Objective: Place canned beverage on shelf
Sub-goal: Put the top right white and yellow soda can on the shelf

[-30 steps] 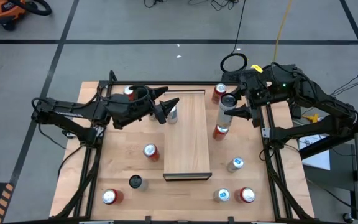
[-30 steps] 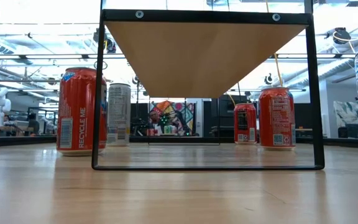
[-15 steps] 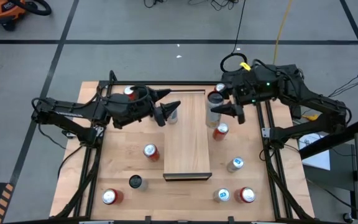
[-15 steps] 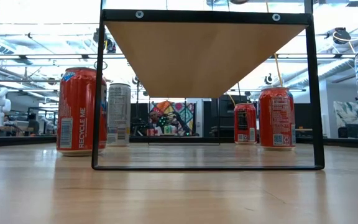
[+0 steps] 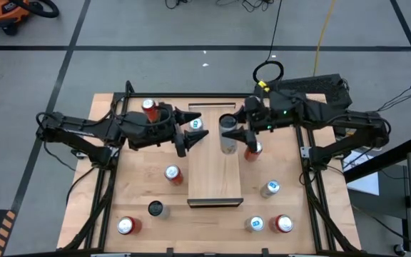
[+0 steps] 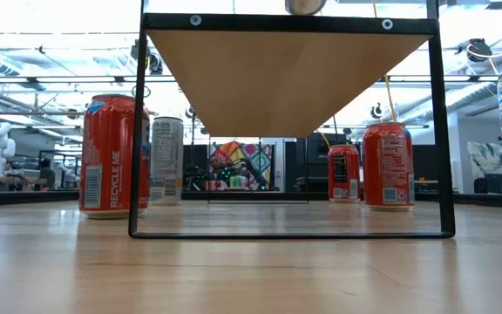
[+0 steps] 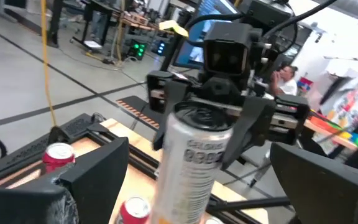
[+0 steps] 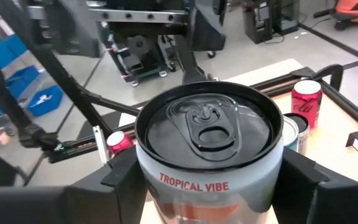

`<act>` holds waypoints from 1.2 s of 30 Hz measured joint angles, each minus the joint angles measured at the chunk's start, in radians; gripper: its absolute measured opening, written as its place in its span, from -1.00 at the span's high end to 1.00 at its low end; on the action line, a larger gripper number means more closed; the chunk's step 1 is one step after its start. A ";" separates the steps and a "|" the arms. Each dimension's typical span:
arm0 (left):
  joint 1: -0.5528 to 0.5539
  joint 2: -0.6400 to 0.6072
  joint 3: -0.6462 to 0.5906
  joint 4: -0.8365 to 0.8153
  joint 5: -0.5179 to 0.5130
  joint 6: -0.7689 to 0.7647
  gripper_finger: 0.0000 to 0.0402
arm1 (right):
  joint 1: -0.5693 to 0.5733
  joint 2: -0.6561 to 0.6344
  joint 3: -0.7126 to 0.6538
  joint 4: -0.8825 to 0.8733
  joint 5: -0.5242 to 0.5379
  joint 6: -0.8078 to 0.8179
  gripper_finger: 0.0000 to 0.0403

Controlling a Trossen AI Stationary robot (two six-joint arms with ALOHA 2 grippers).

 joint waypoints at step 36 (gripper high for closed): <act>-0.024 -0.165 0.000 -0.324 0.001 -0.129 -0.96 | 0.069 -0.067 -0.347 0.355 0.065 -0.005 -0.17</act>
